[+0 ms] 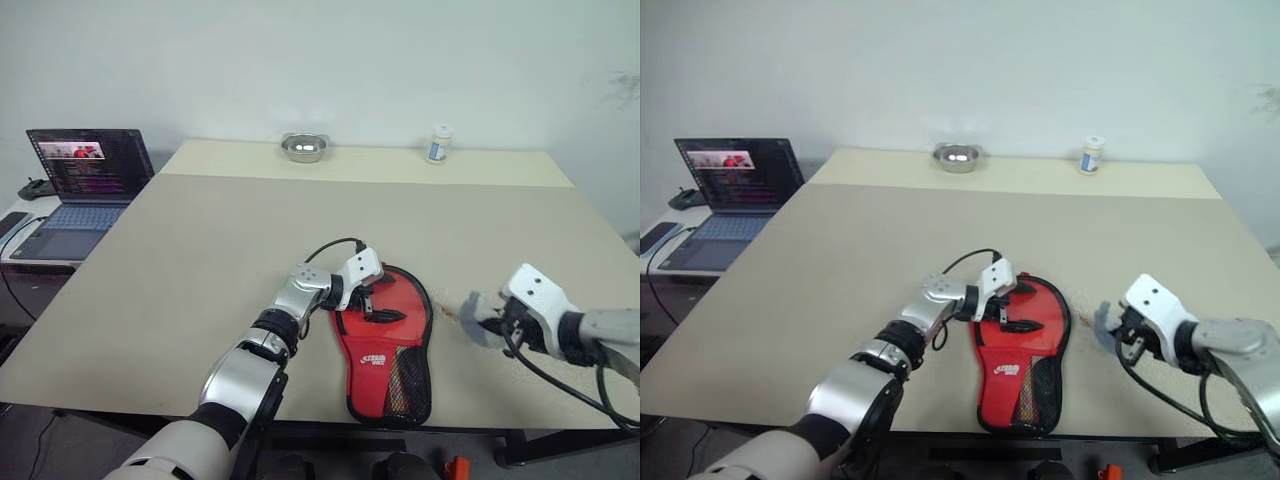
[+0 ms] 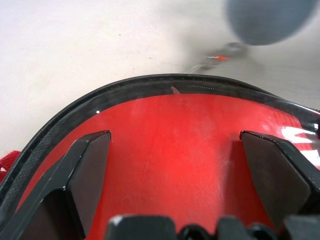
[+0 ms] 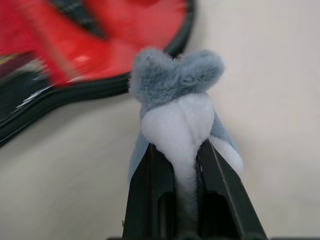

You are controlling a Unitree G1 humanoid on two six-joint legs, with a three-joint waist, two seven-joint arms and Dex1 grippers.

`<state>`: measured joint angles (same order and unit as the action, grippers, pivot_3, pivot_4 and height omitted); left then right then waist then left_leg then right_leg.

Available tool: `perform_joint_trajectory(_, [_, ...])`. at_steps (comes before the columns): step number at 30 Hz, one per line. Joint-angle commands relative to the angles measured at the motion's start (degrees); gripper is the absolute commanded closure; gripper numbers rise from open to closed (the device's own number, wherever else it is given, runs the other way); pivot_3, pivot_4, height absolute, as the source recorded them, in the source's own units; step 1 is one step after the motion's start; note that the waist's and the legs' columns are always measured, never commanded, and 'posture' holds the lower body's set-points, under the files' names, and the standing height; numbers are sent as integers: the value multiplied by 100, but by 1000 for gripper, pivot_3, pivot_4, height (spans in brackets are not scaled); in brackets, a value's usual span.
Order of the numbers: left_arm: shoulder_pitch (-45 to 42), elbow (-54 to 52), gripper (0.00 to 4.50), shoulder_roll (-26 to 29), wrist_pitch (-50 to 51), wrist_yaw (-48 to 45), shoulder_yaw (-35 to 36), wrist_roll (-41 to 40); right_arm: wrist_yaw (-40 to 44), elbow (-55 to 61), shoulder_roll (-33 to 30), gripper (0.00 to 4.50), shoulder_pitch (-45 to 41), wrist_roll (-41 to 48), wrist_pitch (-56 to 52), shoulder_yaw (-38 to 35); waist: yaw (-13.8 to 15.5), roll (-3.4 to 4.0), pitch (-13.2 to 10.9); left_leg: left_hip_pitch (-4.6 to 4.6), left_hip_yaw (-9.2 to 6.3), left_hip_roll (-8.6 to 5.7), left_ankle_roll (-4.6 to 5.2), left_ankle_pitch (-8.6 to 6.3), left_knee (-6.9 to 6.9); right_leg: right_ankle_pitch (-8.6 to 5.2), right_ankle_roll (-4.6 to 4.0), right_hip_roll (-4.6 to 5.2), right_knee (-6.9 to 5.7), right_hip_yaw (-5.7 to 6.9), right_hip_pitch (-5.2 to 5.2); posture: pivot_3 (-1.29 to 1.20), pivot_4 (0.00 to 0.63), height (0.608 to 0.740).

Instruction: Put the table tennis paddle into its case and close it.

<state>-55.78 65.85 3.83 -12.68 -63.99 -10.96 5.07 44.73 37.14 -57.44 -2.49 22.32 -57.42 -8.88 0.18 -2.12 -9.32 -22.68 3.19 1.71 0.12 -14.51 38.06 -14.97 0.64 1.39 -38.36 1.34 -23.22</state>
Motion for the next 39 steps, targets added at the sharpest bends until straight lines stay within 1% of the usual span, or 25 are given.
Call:
perform_joint_trajectory(1, [234,448,0,-119,187,65,-339,395,293,661,-219,4457,483,351,-183,-415,17,13,18,-3,-5,1,0,0,-1,3,5,0,12,4,3,0,150,740])
perform_joint_trajectory(7, [194,529,0,-229,110,-16,-419,518,453,1495,-305,4457,1534,684,-368,-698,92,11,74,-23,-10,-6,14,-9,-4,11,18,2,59,10,8,0,150,740])
perform_joint_trajectory(13, [169,583,0,-286,38,99,-501,634,734,2209,-340,4457,2549,1076,-434,-1224,130,0,108,-25,-11,-6,22,-15,-6,11,20,2,70,12,10,0,150,740])
perform_joint_trajectory(16, [176,608,0,-303,40,135,-509,672,787,2286,-564,4457,3140,1557,-79,-1383,135,-9,115,-25,-15,-7,23,-17,-6,11,20,3,74,17,16,0,150,740])
perform_joint_trajectory(18, [184,616,0,-312,35,152,-516,691,679,2286,-758,4458,3511,1853,247,-1396,131,-11,116,-21,-16,-6,27,-20,-6,11,20,5,83,20,25,0,150,740])
perform_joint_trajectory(23, [183,632,0,-347,36,207,-535,724,302,2286,-1265,4473,4318,2300,962,-1371,119,-13,117,4,-66,-1,28,-22,-7,15,27,11,138,75,95,0,150,740])
perform_joint_trajectory(25, [181,634,0,-354,38,215,-545,728,165,2286,-1505,4474,4521,2548,1214,-1408,121,-14,117,4,-77,-3,27,-22,-7,15,26,34,142,84,100,0,150,740])
perform_joint_trajectory(27, [181,636,0,-358,37,223,-548,726,-58,2286,-1711,4475,4600,2797,1373,-1432,121,-14,118,1,-82,-6,27,-23,-8,14,26,37,146,90,103,0,150,740])
perform_joint_trajectory(29, [182,637,0,-370,39,233,-545,720,-356,2286,-1794,4475,4485,2949,1287,-1464,125,-15,117,-3,-89,-7,27,-23,-8,14,26,38,148,96,103,0,150,740])
perform_joint_trajectory(31, [189,635,0,-370,33,235,-546,719,-448,2286,-1899,4475,4392,3233,1138,-1517,126,-16,117,-6,-94,-8,27,-23,-7,14,26,38,149,100,103,0,150,740])
perform_joint_trajectory(33, [196,633,0,-370,29,234,-549,720,-476,2286,-1978,3752,4339,3458,1082,-1639,127,-18,116,-7,-94,-12,27,-23,-7,14,26,41,149,101,104,0,150,740])
perform_joint_trajectory(34, [198,632,0,-369,27,236,-549,720,-480,2286,-2027,3494,4316,3589,1075,-1704,127,-18,116,-8,-95,-12,27,-23,-7,14,26,42,149,101,104,0,150,740])
perform_joint_trajectory(39, [188,630,0,-372,36,246,-540,712,-531,2286,-2131,1834,4131,4222,891,-2120,128,-18,115,-8,-99,-12,27,-23,-6,14,26,45,149,106,105,0,150,740])
